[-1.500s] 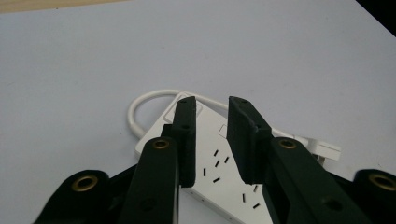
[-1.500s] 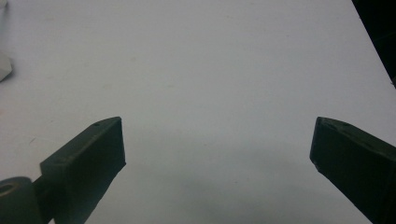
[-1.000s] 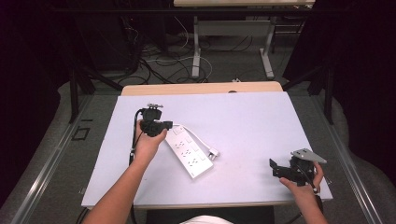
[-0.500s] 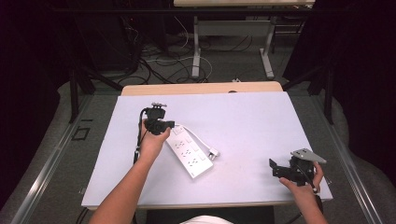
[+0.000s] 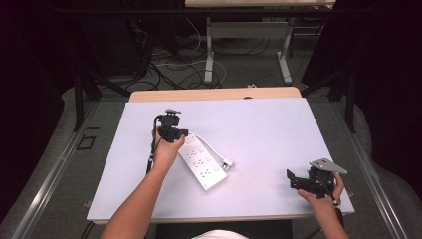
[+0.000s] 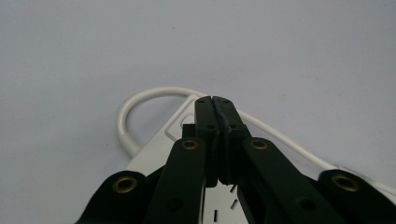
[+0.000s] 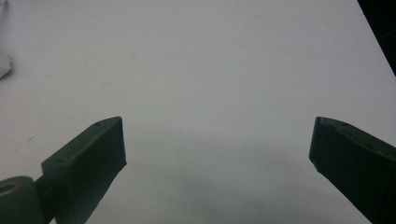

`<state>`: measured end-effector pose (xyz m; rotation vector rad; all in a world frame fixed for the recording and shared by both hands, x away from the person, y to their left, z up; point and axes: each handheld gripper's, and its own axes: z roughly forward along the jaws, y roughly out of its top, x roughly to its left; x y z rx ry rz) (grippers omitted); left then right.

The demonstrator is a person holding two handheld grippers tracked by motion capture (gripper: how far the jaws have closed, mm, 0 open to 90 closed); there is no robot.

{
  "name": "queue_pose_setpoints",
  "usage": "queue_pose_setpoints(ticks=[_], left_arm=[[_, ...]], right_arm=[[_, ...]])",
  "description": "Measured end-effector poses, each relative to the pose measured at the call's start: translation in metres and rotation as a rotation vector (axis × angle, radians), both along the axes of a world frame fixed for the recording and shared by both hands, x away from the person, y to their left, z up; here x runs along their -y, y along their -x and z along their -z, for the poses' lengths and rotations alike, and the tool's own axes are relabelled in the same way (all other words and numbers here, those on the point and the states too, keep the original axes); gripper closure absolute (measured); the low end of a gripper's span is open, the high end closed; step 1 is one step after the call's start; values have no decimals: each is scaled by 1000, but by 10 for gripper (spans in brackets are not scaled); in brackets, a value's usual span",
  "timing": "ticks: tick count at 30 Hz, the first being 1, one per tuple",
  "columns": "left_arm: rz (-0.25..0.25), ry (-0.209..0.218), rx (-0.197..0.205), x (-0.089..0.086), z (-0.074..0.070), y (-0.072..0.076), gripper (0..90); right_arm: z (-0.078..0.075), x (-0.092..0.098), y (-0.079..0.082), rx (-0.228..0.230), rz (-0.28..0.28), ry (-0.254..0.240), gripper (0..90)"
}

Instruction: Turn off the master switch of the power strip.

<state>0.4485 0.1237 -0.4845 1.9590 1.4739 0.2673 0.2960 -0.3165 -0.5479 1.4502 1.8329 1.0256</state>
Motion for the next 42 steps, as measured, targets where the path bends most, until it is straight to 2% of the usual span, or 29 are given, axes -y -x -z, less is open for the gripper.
queue_pose_setpoints(ticks=[13,19,28,36,42], left_arm=[[-17,-7,-33,3,11,-9,900],[-19,-23,-63,4,16,-13,900],[-27,-40,-66,7,23,-17,900],[-43,-38,-69,10,27,-21,900],[-42,-33,-87,11,31,-23,900]], right_arm=[[0,0,0,1,4,-6,40],[0,0,0,1,2,-8,44],[0,1,0,0,-3,0,47],[0,1,0,-1,-4,-1,51],[1,0,0,3,1,0,56]])
